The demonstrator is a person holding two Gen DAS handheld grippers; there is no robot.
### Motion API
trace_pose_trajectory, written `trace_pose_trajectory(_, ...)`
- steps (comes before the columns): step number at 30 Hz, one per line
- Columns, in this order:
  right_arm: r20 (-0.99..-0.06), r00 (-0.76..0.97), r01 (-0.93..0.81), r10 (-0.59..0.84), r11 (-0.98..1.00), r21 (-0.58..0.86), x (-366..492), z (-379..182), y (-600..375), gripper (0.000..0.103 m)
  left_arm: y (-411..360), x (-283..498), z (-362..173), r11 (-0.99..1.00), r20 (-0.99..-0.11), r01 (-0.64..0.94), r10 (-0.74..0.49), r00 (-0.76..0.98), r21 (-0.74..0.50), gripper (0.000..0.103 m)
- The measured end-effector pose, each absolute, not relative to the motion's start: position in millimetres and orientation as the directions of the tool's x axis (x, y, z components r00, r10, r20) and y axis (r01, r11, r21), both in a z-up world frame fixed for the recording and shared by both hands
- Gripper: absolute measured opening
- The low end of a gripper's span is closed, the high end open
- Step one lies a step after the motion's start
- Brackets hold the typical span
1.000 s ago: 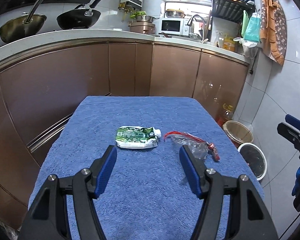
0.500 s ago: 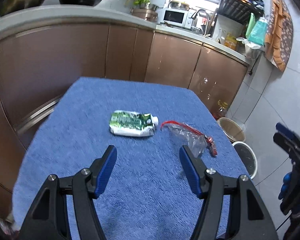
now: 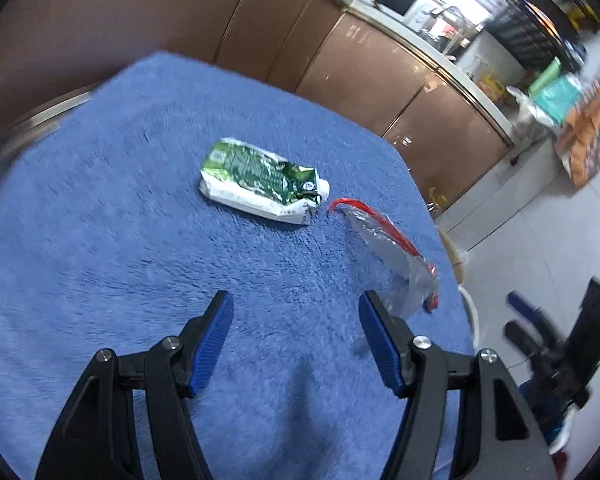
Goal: Collect trash
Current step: 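Grasp the green packet with the left tool while the right tool grasps the clear bag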
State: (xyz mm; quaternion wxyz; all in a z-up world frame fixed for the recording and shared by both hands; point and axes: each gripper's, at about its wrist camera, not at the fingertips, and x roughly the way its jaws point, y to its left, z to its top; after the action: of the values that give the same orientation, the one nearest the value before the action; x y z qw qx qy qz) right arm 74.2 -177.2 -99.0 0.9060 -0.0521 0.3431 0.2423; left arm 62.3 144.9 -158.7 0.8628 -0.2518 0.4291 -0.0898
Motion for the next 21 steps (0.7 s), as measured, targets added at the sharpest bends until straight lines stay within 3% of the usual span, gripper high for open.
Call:
trace_pose_trajectory(9,-0.687,0.561,-0.557,0.461,0.824,0.098,120,-123,-162,0.103,152,114,-189,0.693,-0.647,-0.181,-0.501,0.575,-0.698,0.063)
trace_pose_trajectory(21,-0.722,0.396,-0.704,0.567,0.692,0.158,163,-142,-141,0.097,174,167,-220,0.473,-0.613,-0.403,-0.482,0.626,-0.784,0.061)
